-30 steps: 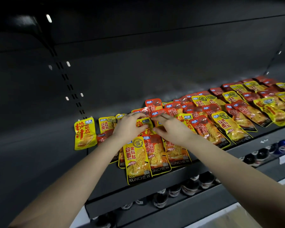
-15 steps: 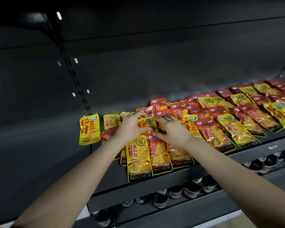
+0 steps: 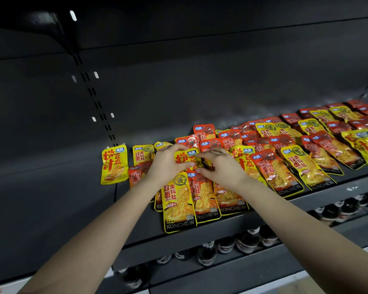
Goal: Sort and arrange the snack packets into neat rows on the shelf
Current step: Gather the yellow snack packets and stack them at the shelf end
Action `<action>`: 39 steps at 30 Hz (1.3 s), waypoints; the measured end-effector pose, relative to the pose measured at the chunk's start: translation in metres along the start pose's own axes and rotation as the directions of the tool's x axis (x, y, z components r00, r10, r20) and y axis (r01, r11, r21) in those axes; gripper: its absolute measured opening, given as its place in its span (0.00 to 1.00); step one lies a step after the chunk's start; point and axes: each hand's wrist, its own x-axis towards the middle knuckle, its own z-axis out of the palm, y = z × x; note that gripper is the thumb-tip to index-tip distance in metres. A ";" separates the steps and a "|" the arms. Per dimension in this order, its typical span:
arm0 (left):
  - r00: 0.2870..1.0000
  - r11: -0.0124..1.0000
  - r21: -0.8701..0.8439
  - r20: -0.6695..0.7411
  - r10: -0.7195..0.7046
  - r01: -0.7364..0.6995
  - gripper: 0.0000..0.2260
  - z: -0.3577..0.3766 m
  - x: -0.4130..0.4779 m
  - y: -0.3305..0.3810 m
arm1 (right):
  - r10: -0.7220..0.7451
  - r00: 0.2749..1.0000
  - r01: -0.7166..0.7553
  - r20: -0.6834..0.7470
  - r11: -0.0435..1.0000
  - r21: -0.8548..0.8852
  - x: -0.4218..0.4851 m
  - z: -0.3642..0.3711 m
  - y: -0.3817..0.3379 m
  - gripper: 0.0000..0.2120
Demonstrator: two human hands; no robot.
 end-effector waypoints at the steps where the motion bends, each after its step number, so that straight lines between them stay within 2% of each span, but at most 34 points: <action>1: 1.000 1.000 -0.003 -0.003 -0.001 0.001 0.22 0.000 0.000 0.000 | 0.004 1.000 -0.004 -0.001 1.000 0.004 0.000 0.000 0.000 0.23; 12: 0.999 0.998 -0.055 -0.046 0.025 -0.027 0.20 0.003 -0.002 -0.003 | -0.015 0.999 0.015 -0.033 1.000 -0.015 -0.001 0.005 0.002 0.23; 17: 1.000 0.995 -0.094 -0.020 0.016 -0.017 0.19 0.001 -0.002 -0.001 | -0.004 0.999 0.004 -0.035 1.000 -0.015 -0.001 0.006 0.002 0.24; 24: 0.996 0.982 -0.184 -0.078 -0.050 0.035 0.09 -0.005 0.007 0.003 | -0.014 0.999 0.016 0.044 0.998 -0.057 0.004 -0.005 -0.001 0.25; 27: 0.993 0.974 -0.220 -0.083 -0.078 0.058 0.10 -0.010 0.015 0.005 | -0.009 0.999 0.009 0.049 1.000 -0.007 0.009 -0.012 -0.001 0.25; 32: 0.987 0.940 -0.334 -0.120 -0.109 0.063 0.11 -0.022 0.023 0.013 | -0.049 0.998 0.051 -0.032 0.996 0.073 0.020 -0.023 0.001 0.25; 35: 0.985 0.918 -0.390 -0.120 -0.122 0.067 0.10 -0.028 0.027 0.020 | -0.057 0.996 0.068 -0.073 0.986 0.150 0.026 -0.032 -0.001 0.29; 39: 0.983 0.896 -0.439 -0.129 -0.128 0.059 0.10 -0.035 0.034 0.025 | -0.036 0.998 0.045 -0.050 0.977 0.208 0.032 -0.037 -0.004 0.36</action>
